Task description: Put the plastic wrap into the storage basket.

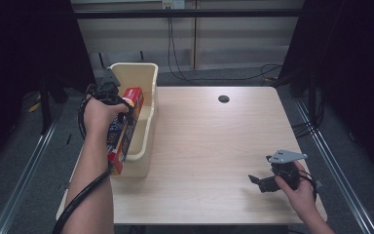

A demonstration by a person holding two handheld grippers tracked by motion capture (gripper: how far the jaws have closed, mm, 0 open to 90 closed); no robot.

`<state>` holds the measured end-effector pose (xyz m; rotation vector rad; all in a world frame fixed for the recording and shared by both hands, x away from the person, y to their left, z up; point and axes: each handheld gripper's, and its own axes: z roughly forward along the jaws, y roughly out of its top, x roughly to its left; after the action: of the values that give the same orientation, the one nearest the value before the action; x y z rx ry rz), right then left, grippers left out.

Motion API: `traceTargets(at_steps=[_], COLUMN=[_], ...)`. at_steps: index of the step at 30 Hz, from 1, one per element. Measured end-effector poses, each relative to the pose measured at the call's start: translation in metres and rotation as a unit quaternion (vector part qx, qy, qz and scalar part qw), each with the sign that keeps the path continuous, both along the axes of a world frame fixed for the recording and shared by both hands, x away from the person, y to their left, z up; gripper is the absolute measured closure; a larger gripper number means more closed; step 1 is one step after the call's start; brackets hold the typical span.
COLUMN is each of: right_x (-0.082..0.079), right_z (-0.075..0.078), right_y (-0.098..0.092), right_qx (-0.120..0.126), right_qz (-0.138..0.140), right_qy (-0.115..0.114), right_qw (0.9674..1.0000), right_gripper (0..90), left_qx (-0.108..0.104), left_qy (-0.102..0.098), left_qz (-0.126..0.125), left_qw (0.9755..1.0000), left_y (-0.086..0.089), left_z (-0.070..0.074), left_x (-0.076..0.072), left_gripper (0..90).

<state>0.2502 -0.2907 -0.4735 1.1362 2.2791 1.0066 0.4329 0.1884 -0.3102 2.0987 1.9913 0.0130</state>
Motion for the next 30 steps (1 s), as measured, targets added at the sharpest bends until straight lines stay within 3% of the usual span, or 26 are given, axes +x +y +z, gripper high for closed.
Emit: traceTargets(at_steps=[20, 30], right_x=[0.000, 0.000], right_z=[-0.001, -0.001], right_y=[0.000, 0.000], right_qx=[0.000, 0.003], right_qz=[0.003, 0.007], right_qy=[-0.001, 0.002], right_qw=[1.0000, 1.0000], right_gripper=[2.0, 2.0], left_qx=[0.005, -0.002], left_qy=[0.019, 0.026], left_qz=[-0.004, 0.007], left_qw=[0.9998, 0.9996], left_y=[0.000, -0.001], left_z=[-0.013, -0.018], left_x=[0.007, 0.009], left_gripper=[40.3, 40.0])
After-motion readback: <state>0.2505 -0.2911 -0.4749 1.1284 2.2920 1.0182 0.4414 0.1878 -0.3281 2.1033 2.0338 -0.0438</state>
